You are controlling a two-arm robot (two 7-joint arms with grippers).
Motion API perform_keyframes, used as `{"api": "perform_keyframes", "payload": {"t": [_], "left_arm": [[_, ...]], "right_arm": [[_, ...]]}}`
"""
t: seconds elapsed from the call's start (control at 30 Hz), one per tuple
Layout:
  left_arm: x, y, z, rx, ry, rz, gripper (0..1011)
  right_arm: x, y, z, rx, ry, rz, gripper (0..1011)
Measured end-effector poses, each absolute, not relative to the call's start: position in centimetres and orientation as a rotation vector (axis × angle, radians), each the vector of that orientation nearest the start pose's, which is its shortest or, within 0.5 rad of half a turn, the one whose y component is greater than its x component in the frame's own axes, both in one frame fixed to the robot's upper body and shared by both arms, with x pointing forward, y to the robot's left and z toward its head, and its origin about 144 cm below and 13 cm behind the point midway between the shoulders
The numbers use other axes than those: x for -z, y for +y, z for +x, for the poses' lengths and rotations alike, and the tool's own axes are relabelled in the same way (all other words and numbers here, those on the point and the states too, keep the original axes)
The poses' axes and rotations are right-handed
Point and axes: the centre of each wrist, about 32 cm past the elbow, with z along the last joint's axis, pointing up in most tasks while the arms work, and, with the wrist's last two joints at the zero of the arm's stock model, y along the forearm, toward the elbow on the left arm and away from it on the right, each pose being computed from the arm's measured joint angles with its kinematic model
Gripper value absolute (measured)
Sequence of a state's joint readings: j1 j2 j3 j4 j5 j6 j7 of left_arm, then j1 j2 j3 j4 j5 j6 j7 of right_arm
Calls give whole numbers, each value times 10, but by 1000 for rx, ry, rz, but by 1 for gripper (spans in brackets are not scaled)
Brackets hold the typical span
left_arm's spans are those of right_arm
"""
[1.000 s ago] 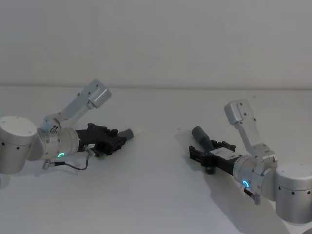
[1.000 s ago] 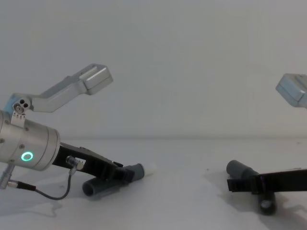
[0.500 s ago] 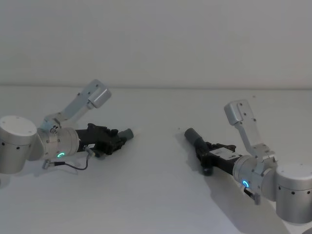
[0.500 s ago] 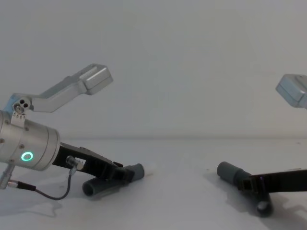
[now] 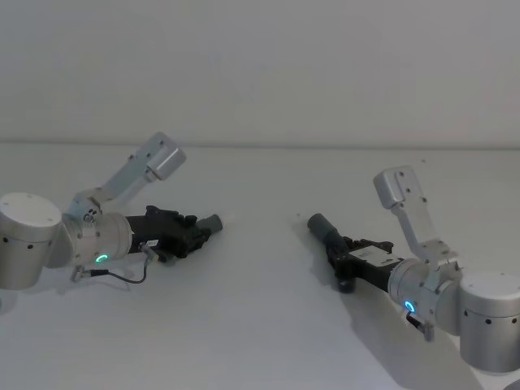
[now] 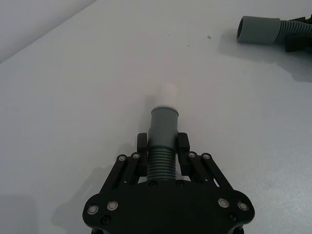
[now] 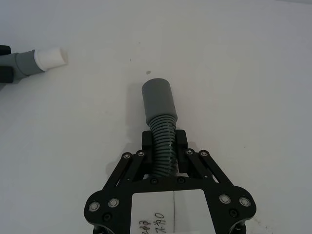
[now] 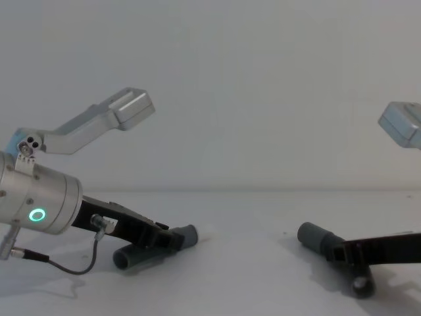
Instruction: Use both hands to pick up one end of the pipe from the table, align the ends, and insert them.
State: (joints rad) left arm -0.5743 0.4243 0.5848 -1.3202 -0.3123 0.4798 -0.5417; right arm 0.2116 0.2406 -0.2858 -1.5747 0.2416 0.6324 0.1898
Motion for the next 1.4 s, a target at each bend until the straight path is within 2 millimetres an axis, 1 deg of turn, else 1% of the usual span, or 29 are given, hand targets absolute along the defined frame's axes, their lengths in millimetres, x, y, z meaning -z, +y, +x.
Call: {"api": "perform_keyframes", "payload": {"t": [0.23,0.43,0.63,0.9,1.27,1.4], "left_arm": [[-1231,225,578,-704,107,512,347],[-1237,222,579,-707,68,494,347],[-1249,220,580,-708,8,467,347],[-1270,222,584,-679,-94,426,347],[-1294,233,592,-557,-200,439,347],[-1299,237,594,-525,-221,450,347]], "right_arm": [[-1196,-209,503,1093,304,-404,264],[-1197,-209,501,1089,263,-367,264],[-1201,-210,500,1081,204,-318,264],[-1208,-214,500,1048,115,-253,264],[-1222,-230,503,929,-22,-208,264],[-1226,-237,505,875,-61,-209,264]]}}
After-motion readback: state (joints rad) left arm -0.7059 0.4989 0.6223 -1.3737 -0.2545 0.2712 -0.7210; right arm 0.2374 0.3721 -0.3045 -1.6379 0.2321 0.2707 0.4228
